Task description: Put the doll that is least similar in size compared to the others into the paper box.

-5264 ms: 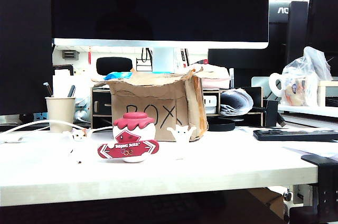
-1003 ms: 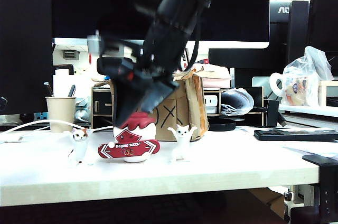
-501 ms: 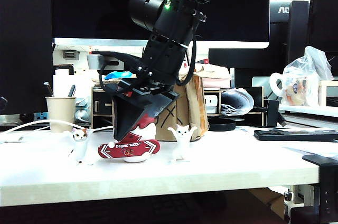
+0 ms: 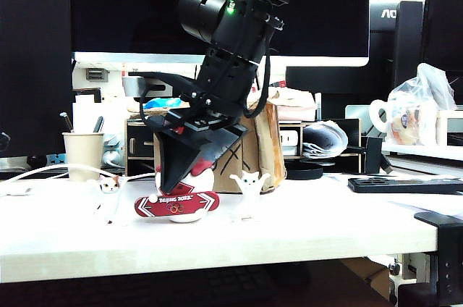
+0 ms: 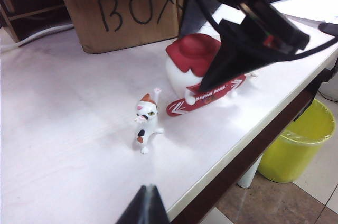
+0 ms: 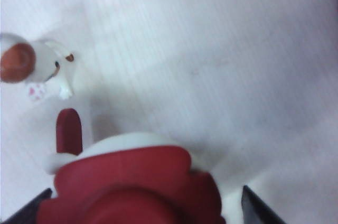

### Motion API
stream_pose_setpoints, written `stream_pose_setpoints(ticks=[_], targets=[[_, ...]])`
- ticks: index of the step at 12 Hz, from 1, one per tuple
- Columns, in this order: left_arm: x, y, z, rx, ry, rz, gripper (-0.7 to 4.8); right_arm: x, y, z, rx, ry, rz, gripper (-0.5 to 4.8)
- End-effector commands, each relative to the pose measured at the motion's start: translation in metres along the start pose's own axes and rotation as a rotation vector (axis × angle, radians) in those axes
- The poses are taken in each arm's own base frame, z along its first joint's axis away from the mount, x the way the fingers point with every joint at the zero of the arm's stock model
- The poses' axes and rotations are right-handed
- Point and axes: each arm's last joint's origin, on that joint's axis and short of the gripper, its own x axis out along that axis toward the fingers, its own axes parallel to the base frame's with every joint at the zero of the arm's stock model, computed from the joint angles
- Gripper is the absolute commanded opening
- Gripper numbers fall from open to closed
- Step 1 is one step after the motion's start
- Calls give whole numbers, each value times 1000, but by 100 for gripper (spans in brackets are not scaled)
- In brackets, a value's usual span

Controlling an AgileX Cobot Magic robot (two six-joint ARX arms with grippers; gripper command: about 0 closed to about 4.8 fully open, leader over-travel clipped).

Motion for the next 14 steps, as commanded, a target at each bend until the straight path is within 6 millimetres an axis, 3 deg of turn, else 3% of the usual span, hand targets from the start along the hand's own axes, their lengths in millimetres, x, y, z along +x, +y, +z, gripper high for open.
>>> stream_pose_setpoints(ticks=[1, 3, 11, 14], targets=[[0, 0, 1, 4, -6, 1, -5, -1, -1, 1, -2, 2, -7, 130], [0, 0, 1, 4, -6, 1, -5, -4, -1, 3, -3, -6, -11, 116], [0, 0, 1, 4, -6, 1, -5, -127, 8, 27, -13, -324, -142, 116], [0, 0, 1, 4, -6, 1, -5, -159, 5, 37, -35, -506, -236, 116]])
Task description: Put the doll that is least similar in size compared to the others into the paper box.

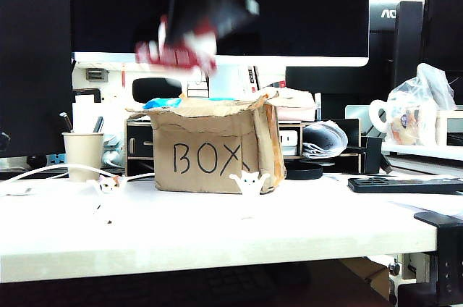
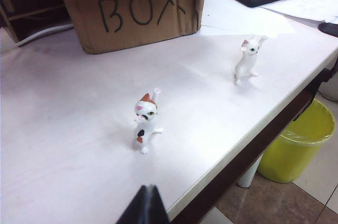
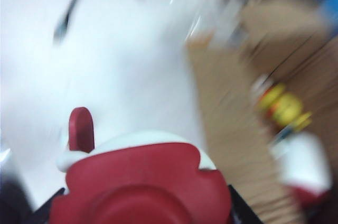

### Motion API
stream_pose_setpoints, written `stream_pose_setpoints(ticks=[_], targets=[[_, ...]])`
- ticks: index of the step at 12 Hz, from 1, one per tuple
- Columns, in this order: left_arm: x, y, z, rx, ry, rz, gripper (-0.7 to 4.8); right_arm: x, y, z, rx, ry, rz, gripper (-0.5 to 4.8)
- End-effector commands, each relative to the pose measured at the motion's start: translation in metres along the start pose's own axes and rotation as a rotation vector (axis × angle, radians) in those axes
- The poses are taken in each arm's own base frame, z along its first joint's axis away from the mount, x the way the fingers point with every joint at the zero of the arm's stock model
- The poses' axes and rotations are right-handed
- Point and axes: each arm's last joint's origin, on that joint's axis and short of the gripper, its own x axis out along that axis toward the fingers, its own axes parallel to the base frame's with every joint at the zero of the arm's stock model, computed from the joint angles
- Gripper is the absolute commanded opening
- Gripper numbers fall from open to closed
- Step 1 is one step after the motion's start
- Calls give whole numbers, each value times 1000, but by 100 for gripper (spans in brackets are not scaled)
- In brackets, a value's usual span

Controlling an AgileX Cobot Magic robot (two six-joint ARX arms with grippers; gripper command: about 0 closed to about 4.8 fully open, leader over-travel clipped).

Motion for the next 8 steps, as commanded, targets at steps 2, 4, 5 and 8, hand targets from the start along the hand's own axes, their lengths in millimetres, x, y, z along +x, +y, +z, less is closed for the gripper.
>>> stream_pose_setpoints(ticks=[2, 4, 5, 8], targets=[[0, 0, 1, 4, -6, 2, -5, -15, -22, 24, -20, -241, -138, 116], [0, 0, 1, 3, -6, 2, -5, -7, -48, 24, -8, -318, -229, 116], [0, 0, 1, 3, -6, 3, -5, 2, -63, 22, 3, -323, -260, 116], [0, 0, 1, 3, -6, 3, -5, 34, -100, 19, 27, -322, -314, 116]])
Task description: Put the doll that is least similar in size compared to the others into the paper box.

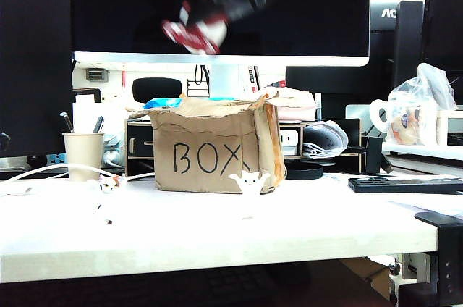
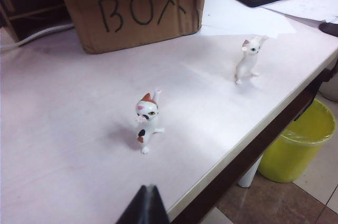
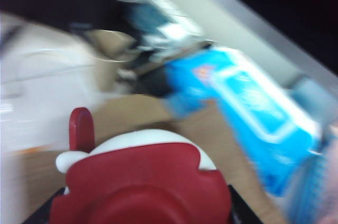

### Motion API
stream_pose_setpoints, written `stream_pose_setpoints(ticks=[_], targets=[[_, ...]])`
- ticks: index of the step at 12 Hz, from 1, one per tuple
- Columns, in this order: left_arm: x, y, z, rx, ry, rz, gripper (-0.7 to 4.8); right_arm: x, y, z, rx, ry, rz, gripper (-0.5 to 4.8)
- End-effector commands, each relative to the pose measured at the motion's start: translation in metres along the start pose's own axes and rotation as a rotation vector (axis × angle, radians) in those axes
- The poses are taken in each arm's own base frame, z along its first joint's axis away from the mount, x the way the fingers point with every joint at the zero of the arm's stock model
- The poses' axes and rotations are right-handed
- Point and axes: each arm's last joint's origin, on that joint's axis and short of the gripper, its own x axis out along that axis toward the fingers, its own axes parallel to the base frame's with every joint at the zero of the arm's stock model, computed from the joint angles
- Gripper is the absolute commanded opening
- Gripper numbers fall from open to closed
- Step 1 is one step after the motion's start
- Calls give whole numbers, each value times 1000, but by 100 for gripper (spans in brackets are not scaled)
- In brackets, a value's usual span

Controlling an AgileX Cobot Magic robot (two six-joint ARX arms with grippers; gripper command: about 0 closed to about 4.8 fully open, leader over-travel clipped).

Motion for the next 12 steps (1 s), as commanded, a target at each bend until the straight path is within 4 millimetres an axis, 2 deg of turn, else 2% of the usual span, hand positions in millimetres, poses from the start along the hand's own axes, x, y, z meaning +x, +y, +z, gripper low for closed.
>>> stream_pose_setpoints(ticks=[1, 2, 5, 8, 9, 10, 11, 12], targets=[[-1, 0, 1, 4, -13, 2, -5, 48, -22, -1, 2, -42, -52, 116], [-5, 0, 5, 11, -73, 7, -5, 63, -22, -7, 7, -6, -61, 116], [-14, 0, 14, 26, -201, 16, -5, 70, -20, -18, 15, 63, -55, 116], [-14, 6, 14, 16, -196, 79, -5, 75, -23, -26, 21, 77, -53, 117], [-14, 6, 14, 16, -196, 79, -5, 77, -24, -30, 24, 89, -51, 163], [-14, 6, 14, 16, -195, 78, -5, 78, -23, -33, 27, 106, -47, 309], [-14, 6, 14, 16, -195, 78, -5, 78, -23, -32, 26, 104, -51, 479], [-14, 6, 14, 16, -195, 78, -5, 78, -23, -32, 26, 105, -54, 479]])
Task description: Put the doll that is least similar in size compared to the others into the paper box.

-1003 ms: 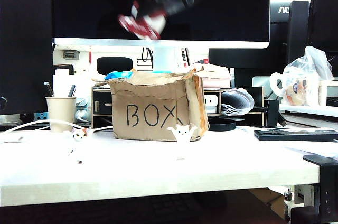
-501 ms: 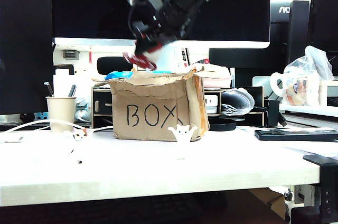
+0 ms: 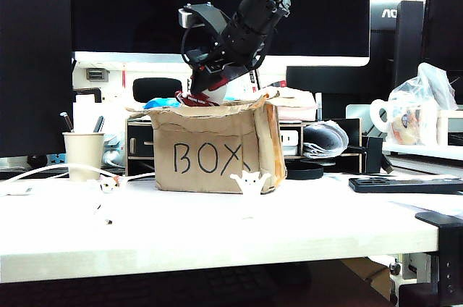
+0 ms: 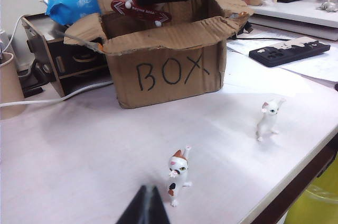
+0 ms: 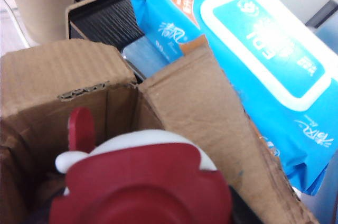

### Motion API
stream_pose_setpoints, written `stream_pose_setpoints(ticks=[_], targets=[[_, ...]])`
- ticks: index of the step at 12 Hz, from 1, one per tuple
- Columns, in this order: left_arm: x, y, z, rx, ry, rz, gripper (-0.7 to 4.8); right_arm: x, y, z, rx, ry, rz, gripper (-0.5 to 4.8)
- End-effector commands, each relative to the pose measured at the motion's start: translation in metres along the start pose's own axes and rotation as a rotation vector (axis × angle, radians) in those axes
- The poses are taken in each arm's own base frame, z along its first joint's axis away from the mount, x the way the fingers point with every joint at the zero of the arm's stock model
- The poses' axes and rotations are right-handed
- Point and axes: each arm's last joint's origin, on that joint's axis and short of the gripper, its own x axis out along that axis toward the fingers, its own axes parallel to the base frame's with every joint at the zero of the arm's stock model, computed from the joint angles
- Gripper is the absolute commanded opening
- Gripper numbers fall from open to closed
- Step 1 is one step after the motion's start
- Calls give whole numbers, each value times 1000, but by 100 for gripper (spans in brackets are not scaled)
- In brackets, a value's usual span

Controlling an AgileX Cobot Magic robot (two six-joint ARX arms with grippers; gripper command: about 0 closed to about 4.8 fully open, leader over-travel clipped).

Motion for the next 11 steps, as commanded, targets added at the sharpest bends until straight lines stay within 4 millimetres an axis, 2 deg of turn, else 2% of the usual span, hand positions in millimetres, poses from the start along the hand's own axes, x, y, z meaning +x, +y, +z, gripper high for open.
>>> stream_pose_setpoints(ticks=[1, 2, 3, 5, 7, 8, 9, 11], targets=[[0, 0, 1, 4, -6, 1, -5, -7, -4, 11, -3, -59, -32, 479], [0, 0, 1, 4, -6, 1, -5, -7, -4, 11, 5, -59, -31, 479], [0, 0, 1, 4, -6, 1, -5, -10, -3, 15, 28, -66, -28, 412], [0, 0, 1, 4, -6, 4, -5, -22, -3, 22, 27, -73, -28, 14], [-1, 4, 1, 2, -4, 39, -5, -44, -8, 33, 58, -66, -52, -6], [-1, 10, 0, -2, 0, 100, -5, -70, -10, 41, 69, -23, -73, -6], [-4, 21, -1, -10, 7, 219, -5, -115, -10, 48, 78, 73, -61, -6], [-7, 29, -1, -15, 12, 303, -5, -144, -10, 52, 85, 115, -44, -6]])
